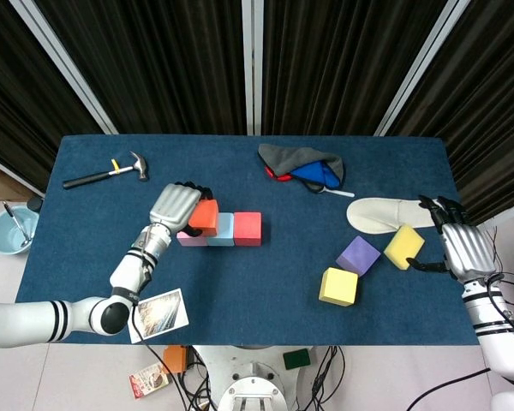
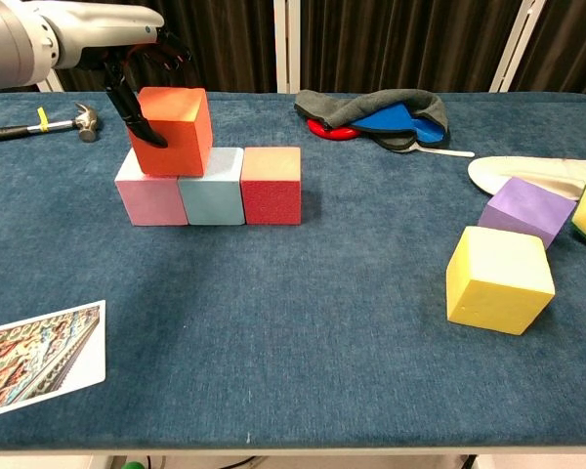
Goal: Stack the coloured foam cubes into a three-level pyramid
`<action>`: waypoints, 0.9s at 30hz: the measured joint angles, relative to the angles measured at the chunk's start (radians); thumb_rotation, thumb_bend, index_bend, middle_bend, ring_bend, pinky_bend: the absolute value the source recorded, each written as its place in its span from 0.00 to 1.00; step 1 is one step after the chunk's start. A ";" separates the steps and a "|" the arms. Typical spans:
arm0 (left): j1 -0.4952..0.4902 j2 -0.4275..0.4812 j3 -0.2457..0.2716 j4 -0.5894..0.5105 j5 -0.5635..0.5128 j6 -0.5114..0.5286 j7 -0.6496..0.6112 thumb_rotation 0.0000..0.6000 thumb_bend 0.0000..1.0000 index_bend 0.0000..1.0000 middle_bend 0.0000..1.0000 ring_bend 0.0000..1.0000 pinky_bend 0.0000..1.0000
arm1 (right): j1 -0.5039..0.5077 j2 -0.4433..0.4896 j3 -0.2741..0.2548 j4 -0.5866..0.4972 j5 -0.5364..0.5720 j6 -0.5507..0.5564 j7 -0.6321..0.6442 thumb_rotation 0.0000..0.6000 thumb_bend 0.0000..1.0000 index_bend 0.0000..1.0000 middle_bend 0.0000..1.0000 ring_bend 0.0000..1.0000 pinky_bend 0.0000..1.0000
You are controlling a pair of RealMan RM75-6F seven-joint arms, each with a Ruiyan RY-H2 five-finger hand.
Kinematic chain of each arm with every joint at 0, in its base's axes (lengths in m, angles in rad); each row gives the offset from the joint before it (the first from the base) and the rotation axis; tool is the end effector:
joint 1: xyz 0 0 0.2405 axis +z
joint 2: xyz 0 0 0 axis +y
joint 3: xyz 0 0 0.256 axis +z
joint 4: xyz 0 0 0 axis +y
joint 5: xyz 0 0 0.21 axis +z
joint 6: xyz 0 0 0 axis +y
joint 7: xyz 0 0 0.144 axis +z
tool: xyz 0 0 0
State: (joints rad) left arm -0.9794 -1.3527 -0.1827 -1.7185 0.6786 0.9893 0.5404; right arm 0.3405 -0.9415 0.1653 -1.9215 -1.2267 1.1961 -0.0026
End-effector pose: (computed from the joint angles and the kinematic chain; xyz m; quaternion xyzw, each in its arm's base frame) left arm -0.0936 0.3703 0.0324 -0.7413 -0.3871 -0.3319 0.4365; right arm -0.2347 -0.2609 0.1707 0.5954 -0.4664 0.4124 0.5078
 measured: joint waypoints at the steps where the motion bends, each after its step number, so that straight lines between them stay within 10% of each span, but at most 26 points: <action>1: -0.001 -0.001 0.000 -0.001 -0.004 0.001 0.002 1.00 0.13 0.36 0.40 0.28 0.34 | 0.000 0.000 0.000 0.000 0.001 -0.001 0.000 1.00 0.03 0.09 0.15 0.02 0.00; 27: -0.011 -0.018 0.012 0.000 -0.034 0.016 0.031 0.97 0.12 0.29 0.32 0.28 0.34 | 0.003 -0.001 0.005 -0.001 0.004 -0.014 0.001 1.00 0.03 0.09 0.15 0.02 0.00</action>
State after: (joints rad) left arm -0.9905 -1.3706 -0.1703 -1.7188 0.6444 1.0055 0.5717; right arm 0.3438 -0.9429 0.1701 -1.9226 -1.2229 1.1819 -0.0013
